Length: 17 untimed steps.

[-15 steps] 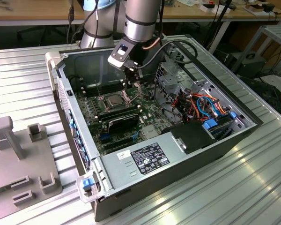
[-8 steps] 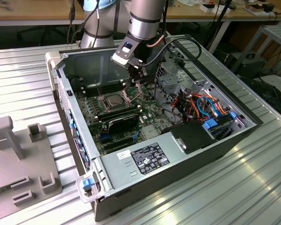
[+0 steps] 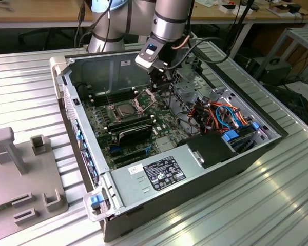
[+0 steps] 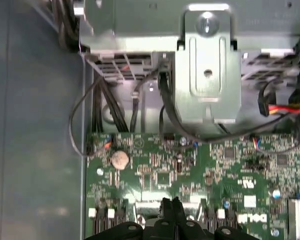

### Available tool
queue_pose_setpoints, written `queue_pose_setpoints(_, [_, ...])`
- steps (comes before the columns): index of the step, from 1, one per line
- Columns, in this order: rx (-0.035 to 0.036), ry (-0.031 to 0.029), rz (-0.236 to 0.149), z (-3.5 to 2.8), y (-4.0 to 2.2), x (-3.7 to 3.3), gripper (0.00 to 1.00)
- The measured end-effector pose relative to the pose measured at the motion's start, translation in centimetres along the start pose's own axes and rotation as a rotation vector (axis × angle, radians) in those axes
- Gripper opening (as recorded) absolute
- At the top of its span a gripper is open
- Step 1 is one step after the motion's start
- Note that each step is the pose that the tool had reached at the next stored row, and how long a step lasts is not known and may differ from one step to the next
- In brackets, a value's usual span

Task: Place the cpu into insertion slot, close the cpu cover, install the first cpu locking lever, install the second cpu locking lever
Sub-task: 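Close the cpu cover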

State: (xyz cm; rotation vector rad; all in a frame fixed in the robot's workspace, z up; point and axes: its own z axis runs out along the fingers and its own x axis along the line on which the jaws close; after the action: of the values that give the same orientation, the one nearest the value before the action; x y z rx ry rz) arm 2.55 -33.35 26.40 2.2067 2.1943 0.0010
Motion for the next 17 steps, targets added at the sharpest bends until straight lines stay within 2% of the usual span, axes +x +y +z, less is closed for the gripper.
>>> queue_pose_setpoints(2, [0.0000, -0.0012, 0.000, 0.02, 0.98, 0.00, 0.11])
queue_pose_setpoints(4, [-0.0001, -0.0013, 0.000, 0.05, 1.52, 0.01, 0.11])
queue_pose_setpoints(6, [0.0000, -0.0013, 0.000, 0.31, 1.54, 0.02, 0.11])
queue_pose_setpoints(8, [0.0000, -0.0011, 0.000, 1.04, 1.55, 0.04, 0.11])
queue_pose_setpoints(11, [-0.0001, -0.0011, 0.000, 1.71, 1.53, 0.05, 0.11])
queue_pose_setpoints(17, [0.0000, 0.0006, 0.000, 2.25, 0.80, 0.07, 0.11])
